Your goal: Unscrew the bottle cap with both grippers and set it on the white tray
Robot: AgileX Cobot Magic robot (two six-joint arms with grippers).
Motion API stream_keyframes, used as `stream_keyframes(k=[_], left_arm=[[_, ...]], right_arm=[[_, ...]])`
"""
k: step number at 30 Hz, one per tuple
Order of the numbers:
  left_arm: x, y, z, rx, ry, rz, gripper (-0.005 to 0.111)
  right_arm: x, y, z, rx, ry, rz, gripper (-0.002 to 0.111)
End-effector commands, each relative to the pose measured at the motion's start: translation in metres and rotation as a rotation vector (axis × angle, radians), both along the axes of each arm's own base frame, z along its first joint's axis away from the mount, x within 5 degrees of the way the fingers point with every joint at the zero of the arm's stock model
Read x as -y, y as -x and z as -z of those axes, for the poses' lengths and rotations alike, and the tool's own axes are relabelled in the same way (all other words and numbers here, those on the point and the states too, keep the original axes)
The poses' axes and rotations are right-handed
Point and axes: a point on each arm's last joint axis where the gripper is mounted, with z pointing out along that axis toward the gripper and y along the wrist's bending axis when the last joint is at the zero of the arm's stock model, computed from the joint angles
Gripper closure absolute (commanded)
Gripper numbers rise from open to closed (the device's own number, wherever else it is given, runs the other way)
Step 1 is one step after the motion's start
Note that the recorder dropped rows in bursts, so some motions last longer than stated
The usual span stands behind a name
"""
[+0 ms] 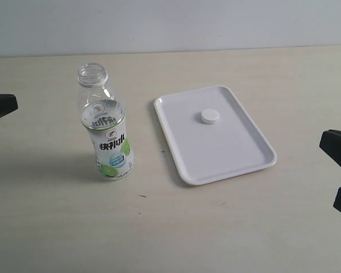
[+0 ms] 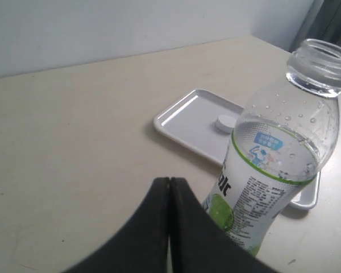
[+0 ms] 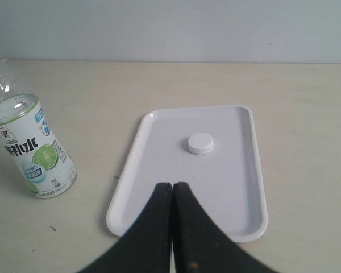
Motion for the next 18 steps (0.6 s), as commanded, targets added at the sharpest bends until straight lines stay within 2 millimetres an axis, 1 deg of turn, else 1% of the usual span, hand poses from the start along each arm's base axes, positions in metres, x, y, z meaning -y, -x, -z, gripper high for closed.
stream_keyframes(k=[1, 7, 18], left_arm=[[-0.0005, 0.0015, -0.0022, 0.002, 0.020, -0.007, 0.107], [0.0010, 0.0040, -0.0004, -0.006, 0.001, 0.027, 0.107], [0.0010, 0.0040, -0.0004, -0.006, 0.001, 0.027, 0.107]], right_arm=[[0.0001, 0.0005, 0.0002, 0.008, 0.004, -0.002, 0.108], [0.0001, 0.0005, 0.0002, 0.008, 0.004, -0.002, 0.108], [0.0001, 0.0005, 0.0002, 0.008, 0.004, -0.002, 0.108]])
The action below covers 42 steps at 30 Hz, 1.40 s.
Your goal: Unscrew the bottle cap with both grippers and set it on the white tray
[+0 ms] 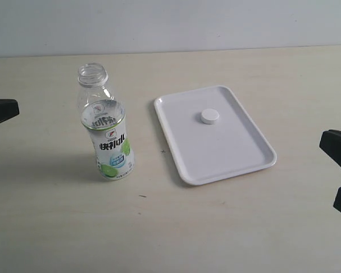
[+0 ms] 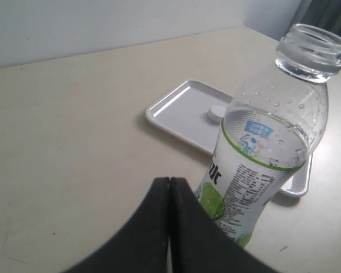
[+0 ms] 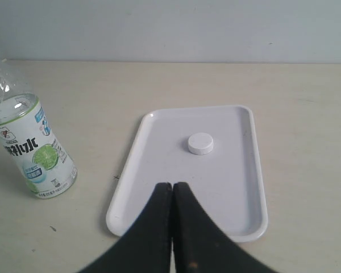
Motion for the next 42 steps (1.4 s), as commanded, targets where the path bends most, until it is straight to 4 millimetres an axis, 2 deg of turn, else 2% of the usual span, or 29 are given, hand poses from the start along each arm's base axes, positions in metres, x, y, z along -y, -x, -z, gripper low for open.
stream_keyframes(k=[1, 7, 10, 12, 19, 22, 25, 27, 28, 42], left_arm=[[0.001, 0.001, -0.003, 0.006, 0.015, 0.002, 0.107], [0.001, 0.001, -0.003, 0.006, 0.015, 0.002, 0.107], [0.001, 0.001, -0.003, 0.006, 0.015, 0.002, 0.107], [0.001, 0.001, -0.003, 0.006, 0.015, 0.002, 0.107], [0.001, 0.001, -0.003, 0.007, 0.014, 0.002, 0.107], [0.001, 0.001, -0.003, 0.007, 0.014, 0.002, 0.107], [0.001, 0.001, -0.003, 0.007, 0.014, 0.002, 0.107], [0.001, 0.001, -0.003, 0.007, 0.014, 0.002, 0.107], [0.001, 0.001, -0.003, 0.007, 0.014, 0.002, 0.107], [0.000, 0.001, -0.002, 0.008, 0.010, 0.004, 0.107]], right_arm=[[0.000, 0.000, 0.000, 0.008, 0.004, -0.002, 0.108], [0.000, 0.000, 0.000, 0.008, 0.004, -0.002, 0.108], [0.001, 0.000, 0.000, 0.043, 0.108, -0.032, 0.108], [0.001, 0.001, -0.001, 0.043, 0.075, -0.022, 0.108], [0.020, 0.014, -0.012, 0.172, 0.042, 0.138, 0.108], [0.029, 0.023, -0.006, 0.225, 0.037, 0.234, 0.108], [0.035, 0.034, 0.009, 0.282, 0.036, 0.308, 0.108], [0.037, 0.041, 0.006, 0.360, 0.029, 0.348, 0.108], [0.036, 0.044, 0.009, 0.336, 0.034, 0.344, 0.108], [0.040, 0.044, 0.007, 0.358, 0.032, 0.406, 0.108]])
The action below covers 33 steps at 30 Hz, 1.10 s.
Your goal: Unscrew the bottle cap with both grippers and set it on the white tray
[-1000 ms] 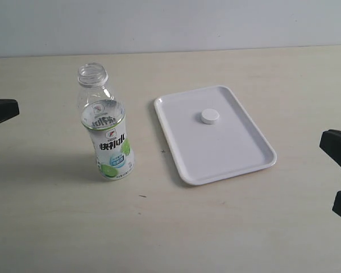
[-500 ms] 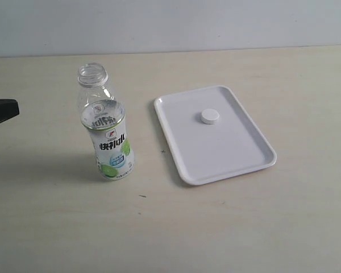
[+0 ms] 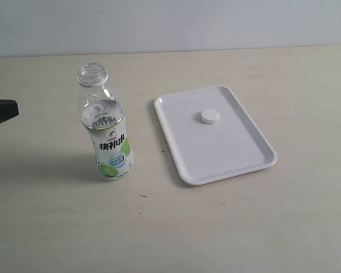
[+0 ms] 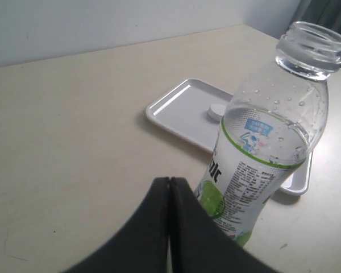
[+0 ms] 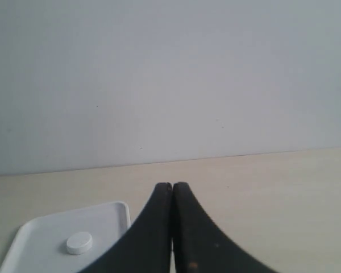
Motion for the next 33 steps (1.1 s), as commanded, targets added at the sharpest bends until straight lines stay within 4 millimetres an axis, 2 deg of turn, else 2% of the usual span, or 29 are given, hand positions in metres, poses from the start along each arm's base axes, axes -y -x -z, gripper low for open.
stream_keyframes(k=[1, 4, 11, 33], left_arm=[[0.0003, 0.0008, -0.0027, 0.009, 0.013, 0.001, 0.107], [0.0003, 0.0008, -0.0027, 0.009, 0.013, 0.001, 0.107], [0.0003, 0.0010, -0.0026, 0.009, 0.012, 0.003, 0.107], [0.0003, 0.0010, -0.0026, 0.009, 0.012, 0.003, 0.107]], right_arm=[[0.0009, 0.0004, 0.0002, 0.016, 0.000, 0.012, 0.108], [-0.0005, 0.0003, 0.0010, 0.014, -0.122, -0.003, 0.108], [0.0019, 0.0004, 0.0024, -0.012, 0.037, 0.023, 0.108], [0.0035, 0.0006, 0.0019, -0.004, 0.006, 0.041, 0.108]])
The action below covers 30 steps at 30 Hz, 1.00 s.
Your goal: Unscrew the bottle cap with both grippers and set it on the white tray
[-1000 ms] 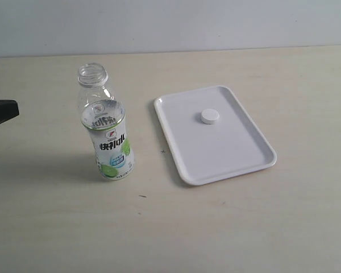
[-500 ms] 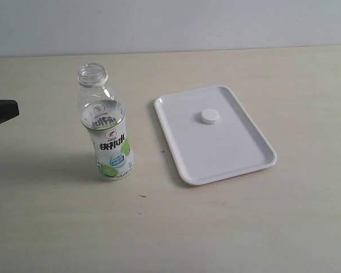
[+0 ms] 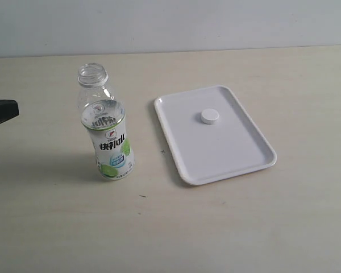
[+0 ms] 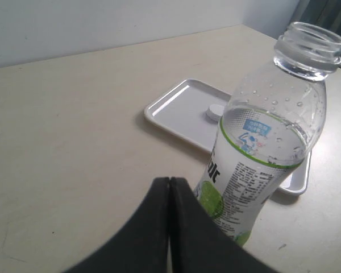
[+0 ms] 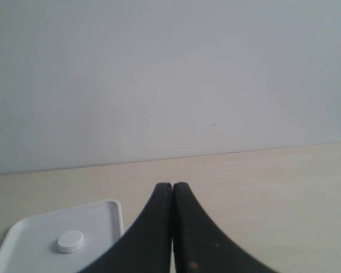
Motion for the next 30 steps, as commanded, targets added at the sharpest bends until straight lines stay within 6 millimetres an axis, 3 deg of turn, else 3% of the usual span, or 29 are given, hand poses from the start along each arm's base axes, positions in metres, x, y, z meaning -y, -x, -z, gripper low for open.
stream_keyframes(k=[1, 10, 30], left_arm=[[0.0002, 0.0009, -0.0024, 0.008, 0.011, 0.001, 0.107], [0.0002, 0.0009, -0.0024, 0.142, -0.093, 0.048, 0.107], [0.0018, 0.0030, -0.0025, 0.143, -0.107, 0.075, 0.107]], right_arm=[[0.0004, 0.0004, 0.0012, 0.004, 0.004, 0.007, 0.108], [0.0004, 0.0004, 0.0012, 0.004, 0.004, 0.007, 0.108], [0.0004, 0.0004, 0.0012, 0.004, 0.004, 0.007, 0.108]])
